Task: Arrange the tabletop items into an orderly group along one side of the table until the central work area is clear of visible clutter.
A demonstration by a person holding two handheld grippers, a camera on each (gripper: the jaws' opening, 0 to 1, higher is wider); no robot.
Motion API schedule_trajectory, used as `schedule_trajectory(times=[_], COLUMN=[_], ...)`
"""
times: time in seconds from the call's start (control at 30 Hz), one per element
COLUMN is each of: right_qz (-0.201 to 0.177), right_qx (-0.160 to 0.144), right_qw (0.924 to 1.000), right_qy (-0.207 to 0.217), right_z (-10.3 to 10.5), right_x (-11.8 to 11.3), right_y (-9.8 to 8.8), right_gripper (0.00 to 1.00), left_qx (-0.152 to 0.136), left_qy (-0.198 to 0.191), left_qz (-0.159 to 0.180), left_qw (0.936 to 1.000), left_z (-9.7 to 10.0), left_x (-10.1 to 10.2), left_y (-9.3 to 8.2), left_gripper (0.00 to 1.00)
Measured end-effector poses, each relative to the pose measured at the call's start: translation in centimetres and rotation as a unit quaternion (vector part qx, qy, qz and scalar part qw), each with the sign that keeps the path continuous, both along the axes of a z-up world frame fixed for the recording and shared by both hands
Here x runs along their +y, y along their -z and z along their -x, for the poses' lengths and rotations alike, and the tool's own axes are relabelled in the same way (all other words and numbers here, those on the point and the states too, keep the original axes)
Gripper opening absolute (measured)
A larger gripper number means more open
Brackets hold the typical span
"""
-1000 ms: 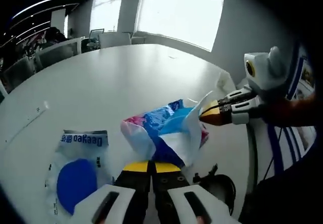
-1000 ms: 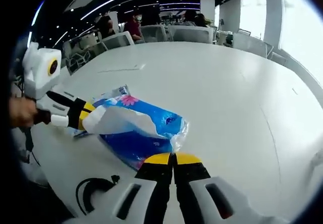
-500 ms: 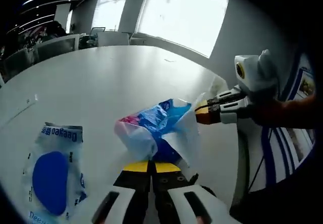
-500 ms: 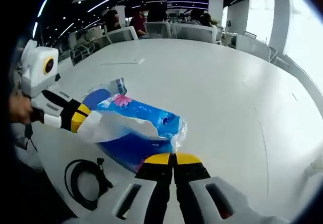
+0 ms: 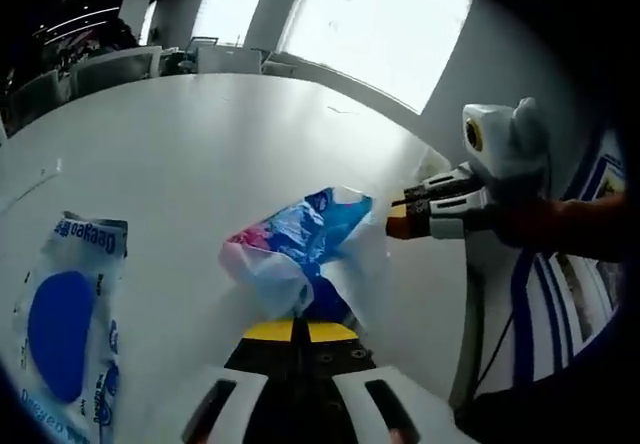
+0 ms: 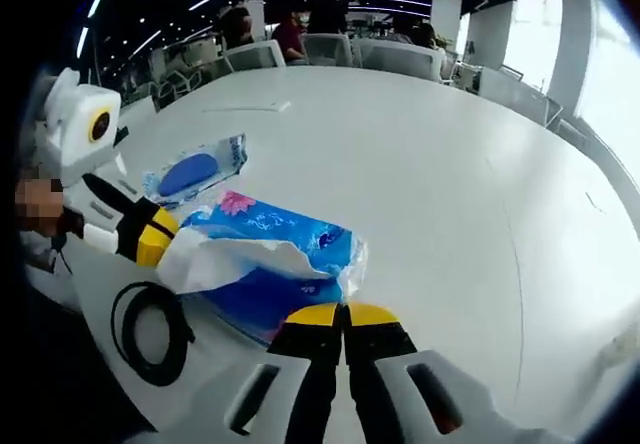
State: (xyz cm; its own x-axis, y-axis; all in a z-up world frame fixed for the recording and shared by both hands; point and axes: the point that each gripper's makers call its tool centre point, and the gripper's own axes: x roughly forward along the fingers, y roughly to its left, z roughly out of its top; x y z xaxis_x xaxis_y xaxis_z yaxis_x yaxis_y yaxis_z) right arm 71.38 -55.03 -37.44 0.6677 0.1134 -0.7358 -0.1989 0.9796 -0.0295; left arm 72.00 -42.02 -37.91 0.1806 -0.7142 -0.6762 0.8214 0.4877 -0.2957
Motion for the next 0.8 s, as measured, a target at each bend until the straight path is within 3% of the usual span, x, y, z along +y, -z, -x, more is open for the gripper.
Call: schedule_trajectory(times=[0.1,0.3,0.43,0.8], right_qz=[0.005,0.005,0.008,0.006], right_qx=[0.001,0.003,0.003,0.007], right_qw=[1.0000,1.0000,1.0000,0.9997], right_qy=[-0.006,-0.003,0.000,0.022], right_z=[0.1,-0.1,-0.1,0.0], right_x=[-0.1,-0.6,-0.4,-0.5], right_y=[0.0,0.7,0.9,1.6], right_gripper=[0.00,0.00,0.00,0.00], left_qx=[0.008,-0.007,0.008,0.008], left_qy=[-0.005,0.003,-0.004,-0.016], left_qz=[-0.003,-0.017,-0.027,-0.024], left_qw=[1.0000,0.9998,0.9996,0.9995], left_z=[0.0,-0.2,-0.2,-0.4], left_x=[-0.2,-0.6,-0.4,-0.3], left_y=[0.1,0.5,1.0,1.9], left_gripper=[0.00,0.00,0.00,0.00])
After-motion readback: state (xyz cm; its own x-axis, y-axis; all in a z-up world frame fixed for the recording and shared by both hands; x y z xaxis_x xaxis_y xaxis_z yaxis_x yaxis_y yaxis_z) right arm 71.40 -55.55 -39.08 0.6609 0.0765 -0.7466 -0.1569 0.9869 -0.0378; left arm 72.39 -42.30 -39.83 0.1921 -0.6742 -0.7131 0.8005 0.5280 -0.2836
